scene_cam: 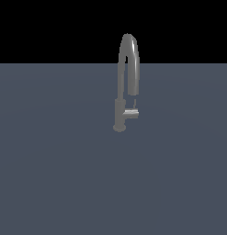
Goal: Turn on the faucet by rotating a designated handle.
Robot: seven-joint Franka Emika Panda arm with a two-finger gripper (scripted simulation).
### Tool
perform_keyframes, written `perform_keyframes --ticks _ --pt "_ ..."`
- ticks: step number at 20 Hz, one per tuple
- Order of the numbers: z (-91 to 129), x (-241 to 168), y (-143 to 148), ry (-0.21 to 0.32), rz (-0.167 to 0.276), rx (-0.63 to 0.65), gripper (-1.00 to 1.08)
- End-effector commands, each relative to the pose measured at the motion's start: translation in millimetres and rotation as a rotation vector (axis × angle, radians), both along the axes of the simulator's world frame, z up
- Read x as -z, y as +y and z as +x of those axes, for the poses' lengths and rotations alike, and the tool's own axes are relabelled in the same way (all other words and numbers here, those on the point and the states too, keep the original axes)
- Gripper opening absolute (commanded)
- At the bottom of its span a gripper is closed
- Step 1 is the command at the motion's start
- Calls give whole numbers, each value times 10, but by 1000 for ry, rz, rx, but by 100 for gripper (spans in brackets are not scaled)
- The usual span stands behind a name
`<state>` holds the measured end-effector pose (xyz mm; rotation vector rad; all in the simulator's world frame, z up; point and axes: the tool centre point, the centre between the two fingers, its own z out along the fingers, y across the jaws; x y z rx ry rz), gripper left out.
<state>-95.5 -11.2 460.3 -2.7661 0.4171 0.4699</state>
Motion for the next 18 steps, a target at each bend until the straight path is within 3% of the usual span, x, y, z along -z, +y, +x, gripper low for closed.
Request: perform_keyframes --ticks 1,18 --pt "142 64 -32 34 31 32 -100" --pt "997 659 -303 272 248 247 -100"
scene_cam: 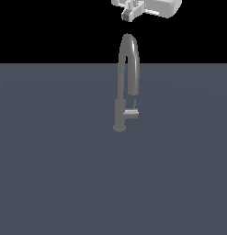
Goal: Turn on the faucet by rotating a designated handle.
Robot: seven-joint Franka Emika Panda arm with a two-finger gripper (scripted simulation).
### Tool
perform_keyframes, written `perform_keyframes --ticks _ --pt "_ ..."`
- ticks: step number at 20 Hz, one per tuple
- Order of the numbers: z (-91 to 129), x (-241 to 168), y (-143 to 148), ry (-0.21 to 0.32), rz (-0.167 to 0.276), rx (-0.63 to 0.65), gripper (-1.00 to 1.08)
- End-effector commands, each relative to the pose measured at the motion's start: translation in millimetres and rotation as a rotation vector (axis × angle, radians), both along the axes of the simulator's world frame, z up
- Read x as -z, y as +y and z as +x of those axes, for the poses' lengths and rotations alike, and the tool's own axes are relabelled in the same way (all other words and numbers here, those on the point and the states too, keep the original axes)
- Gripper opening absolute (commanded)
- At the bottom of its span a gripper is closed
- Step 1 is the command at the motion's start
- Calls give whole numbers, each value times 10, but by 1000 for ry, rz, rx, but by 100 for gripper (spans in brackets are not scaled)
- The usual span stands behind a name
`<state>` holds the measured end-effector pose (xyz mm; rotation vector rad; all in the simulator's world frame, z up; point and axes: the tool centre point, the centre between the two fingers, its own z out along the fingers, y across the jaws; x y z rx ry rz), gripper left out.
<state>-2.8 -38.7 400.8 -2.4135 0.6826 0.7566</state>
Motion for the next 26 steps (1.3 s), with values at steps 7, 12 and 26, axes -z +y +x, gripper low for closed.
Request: perform_keyframes --ticks 7,12,26 --pt "368 394 -155 125 116 113 -100" --pt "559 664 -246 201 186 183 -100" --pt "977 1604 -468 439 404 402 -100"
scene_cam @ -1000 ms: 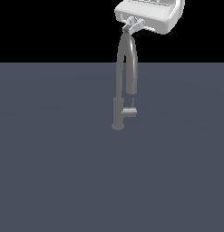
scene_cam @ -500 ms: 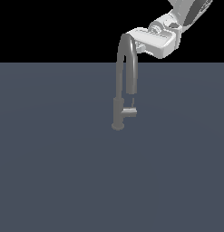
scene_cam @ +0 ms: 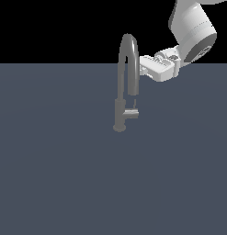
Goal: Turn on the faucet by rotating a designated handle.
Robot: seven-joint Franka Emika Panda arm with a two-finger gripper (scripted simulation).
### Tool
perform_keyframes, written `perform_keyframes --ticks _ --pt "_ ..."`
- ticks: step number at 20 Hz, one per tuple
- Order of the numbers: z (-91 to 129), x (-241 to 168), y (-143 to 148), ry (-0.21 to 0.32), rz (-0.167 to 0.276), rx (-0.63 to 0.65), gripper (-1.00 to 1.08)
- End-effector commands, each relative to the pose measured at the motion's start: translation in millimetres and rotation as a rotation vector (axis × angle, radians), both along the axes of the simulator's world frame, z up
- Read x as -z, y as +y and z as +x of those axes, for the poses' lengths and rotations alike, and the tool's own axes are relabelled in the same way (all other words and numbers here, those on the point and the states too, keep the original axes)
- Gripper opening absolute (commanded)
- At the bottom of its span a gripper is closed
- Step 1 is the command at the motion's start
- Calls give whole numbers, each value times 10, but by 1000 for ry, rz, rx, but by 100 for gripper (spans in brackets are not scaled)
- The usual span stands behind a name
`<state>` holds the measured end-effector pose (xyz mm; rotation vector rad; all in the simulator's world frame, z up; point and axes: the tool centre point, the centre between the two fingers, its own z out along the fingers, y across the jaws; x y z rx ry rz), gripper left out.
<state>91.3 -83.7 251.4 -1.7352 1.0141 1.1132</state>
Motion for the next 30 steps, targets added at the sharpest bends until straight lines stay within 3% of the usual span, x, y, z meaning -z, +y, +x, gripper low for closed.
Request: perform_keyframes --ticks 1,9,15,30 --pt "57 184 -29 45 41 41 -100" --pt "163 738 -75 172 154 158 -100" --pt "188 1050 -68 241 213 222 -100" --pt "128 1126 -61 261 232 242 -100"
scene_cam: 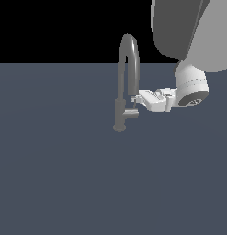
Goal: Turn on the faucet by rotating a designated handle.
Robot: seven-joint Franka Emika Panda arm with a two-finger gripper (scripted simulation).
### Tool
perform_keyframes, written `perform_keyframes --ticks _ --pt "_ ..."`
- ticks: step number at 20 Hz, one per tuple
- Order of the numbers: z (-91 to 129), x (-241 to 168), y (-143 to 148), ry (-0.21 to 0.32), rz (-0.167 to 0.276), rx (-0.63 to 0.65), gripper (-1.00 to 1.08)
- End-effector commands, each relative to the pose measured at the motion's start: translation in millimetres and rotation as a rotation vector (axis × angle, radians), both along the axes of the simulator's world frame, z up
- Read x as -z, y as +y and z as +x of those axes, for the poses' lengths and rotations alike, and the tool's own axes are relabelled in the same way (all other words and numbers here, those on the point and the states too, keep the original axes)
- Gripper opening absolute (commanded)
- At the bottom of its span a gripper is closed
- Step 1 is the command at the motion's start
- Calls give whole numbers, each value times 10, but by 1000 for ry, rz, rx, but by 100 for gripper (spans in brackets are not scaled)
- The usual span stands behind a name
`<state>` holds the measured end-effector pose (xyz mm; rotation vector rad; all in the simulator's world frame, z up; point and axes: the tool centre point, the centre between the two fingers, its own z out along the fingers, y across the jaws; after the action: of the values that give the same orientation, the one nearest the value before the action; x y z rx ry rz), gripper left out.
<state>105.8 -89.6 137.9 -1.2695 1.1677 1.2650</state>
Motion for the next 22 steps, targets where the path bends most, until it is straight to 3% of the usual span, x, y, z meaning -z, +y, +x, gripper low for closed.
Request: perform_keyframes --ticks 1,22 --pt "-30 -14 -2 0 0 0 -100" --pt "-317 -70 -25 0 -1 3 -100"
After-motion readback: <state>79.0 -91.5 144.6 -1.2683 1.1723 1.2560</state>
